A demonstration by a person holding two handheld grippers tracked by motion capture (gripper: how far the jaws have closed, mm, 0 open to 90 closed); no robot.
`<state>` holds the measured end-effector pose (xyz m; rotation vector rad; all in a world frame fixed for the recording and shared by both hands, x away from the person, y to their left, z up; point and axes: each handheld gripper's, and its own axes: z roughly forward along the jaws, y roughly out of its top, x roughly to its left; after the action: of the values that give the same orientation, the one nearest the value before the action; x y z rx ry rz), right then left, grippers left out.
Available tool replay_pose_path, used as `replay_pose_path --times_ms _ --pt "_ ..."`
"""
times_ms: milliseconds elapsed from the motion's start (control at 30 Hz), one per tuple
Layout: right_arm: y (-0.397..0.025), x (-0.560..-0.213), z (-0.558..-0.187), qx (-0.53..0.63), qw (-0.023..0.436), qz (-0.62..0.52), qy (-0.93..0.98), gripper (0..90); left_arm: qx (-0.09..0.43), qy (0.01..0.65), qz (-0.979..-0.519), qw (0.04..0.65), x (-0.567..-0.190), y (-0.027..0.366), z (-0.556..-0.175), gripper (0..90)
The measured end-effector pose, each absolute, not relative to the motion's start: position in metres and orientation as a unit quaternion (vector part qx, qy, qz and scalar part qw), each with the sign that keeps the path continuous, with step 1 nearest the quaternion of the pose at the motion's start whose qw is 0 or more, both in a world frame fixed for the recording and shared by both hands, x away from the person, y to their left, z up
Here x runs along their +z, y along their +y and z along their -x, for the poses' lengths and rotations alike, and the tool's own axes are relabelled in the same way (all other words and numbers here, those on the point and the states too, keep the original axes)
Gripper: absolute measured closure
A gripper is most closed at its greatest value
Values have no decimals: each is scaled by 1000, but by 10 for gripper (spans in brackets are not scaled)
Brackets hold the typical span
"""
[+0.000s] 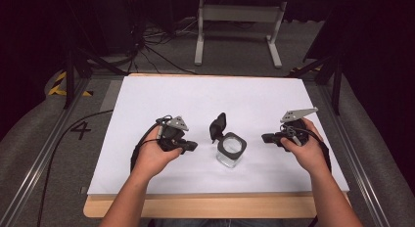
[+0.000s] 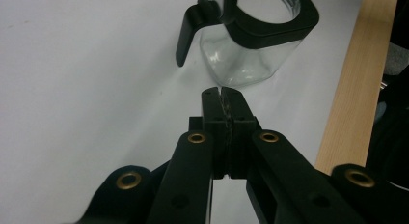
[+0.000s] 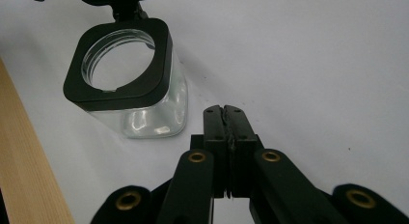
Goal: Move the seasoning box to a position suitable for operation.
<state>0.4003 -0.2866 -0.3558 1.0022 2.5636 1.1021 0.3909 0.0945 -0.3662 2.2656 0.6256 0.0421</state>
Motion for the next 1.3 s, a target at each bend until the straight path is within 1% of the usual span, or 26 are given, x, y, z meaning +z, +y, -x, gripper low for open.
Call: replay_pose_path --times_ms 167,533,733,933,1300 --pt "-287 -356 -400 372 87 -337 861 898 -3 237 -891 387 -370 80 -388 900" --pt "-285 -360 -399 368 86 -336 863 898 -21 233 -886 401 -384 61 -390 900" --pt "-284 -361 -398 366 86 -336 864 899 -35 227 -889 397 -396 48 -392 900" --pt "-284 -364 -396 363 84 -336 865 900 -41 228 -891 390 -407 37 -394 900" --pt "-280 -366 -396 362 83 -333 867 900 -33 234 -895 379 -414 30 -394 900"
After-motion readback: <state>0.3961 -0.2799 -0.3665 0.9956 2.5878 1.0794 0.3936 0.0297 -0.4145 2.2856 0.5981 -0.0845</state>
